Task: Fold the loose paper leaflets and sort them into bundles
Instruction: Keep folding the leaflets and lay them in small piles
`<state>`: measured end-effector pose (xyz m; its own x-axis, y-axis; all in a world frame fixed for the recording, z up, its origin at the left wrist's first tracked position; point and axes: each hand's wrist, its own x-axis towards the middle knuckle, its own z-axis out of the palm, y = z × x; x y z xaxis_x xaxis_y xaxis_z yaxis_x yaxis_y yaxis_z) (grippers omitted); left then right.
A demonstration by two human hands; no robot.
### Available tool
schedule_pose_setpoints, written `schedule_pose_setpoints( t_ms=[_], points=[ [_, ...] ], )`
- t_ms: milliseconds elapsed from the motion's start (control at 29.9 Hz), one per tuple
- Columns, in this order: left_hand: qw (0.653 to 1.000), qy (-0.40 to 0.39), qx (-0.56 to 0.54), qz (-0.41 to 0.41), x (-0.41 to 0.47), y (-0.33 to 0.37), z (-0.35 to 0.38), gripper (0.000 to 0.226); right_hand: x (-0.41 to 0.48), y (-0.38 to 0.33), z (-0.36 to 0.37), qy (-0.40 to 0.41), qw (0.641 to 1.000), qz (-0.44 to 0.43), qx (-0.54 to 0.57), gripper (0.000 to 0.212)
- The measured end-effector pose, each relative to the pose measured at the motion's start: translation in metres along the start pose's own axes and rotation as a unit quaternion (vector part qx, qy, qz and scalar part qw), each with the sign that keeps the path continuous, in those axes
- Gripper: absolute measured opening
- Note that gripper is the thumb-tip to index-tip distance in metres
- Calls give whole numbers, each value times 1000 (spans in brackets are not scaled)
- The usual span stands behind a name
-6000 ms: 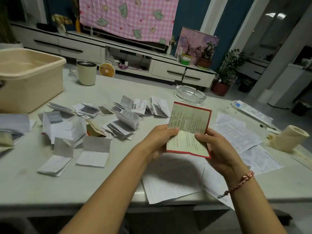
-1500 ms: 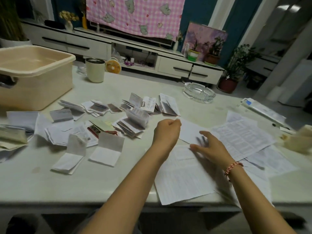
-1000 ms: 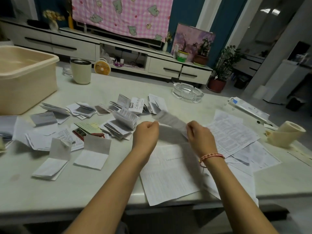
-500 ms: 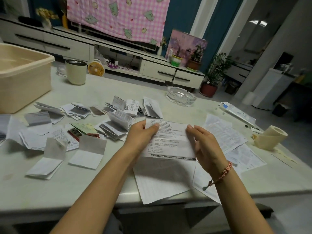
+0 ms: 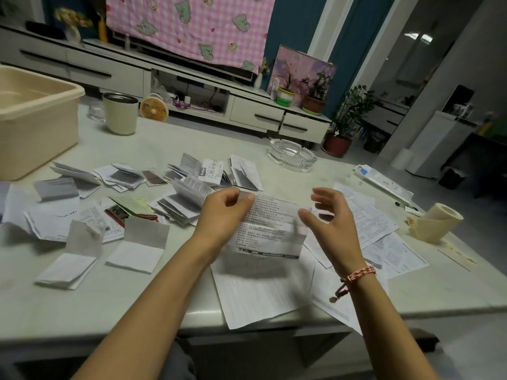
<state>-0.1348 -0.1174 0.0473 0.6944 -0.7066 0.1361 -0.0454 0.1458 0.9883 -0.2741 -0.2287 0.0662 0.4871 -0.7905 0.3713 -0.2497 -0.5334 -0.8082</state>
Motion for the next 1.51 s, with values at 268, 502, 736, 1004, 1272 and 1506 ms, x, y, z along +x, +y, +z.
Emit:
schedule_pose_setpoints(
  t_ms=[268,502,736,1004,1272,1506],
  points=[
    [994,-39,51,87,-7,4,9,5,-8,-6,6,-130,966,-132,-181,5],
    [995,-27,-24,-90,-4,3,3,53,-3,-12,-1,-76,961,152,217,5],
    [995,-59,-17,-82,-8,5,9,9,-7,-12,4,-83,958,165,219,6],
    [997,-34,14,-70,-9,8,4,19,-8,-14,3,-170,951,164,201,25],
    [982,-34,-105,-154,-8,14,3,25,-8,-19,2,-160,946,165,228,29],
    [981,-90,-56,-161,-9,7,4,9,-10,-19,1,-197,954,121,191,38]
  ],
)
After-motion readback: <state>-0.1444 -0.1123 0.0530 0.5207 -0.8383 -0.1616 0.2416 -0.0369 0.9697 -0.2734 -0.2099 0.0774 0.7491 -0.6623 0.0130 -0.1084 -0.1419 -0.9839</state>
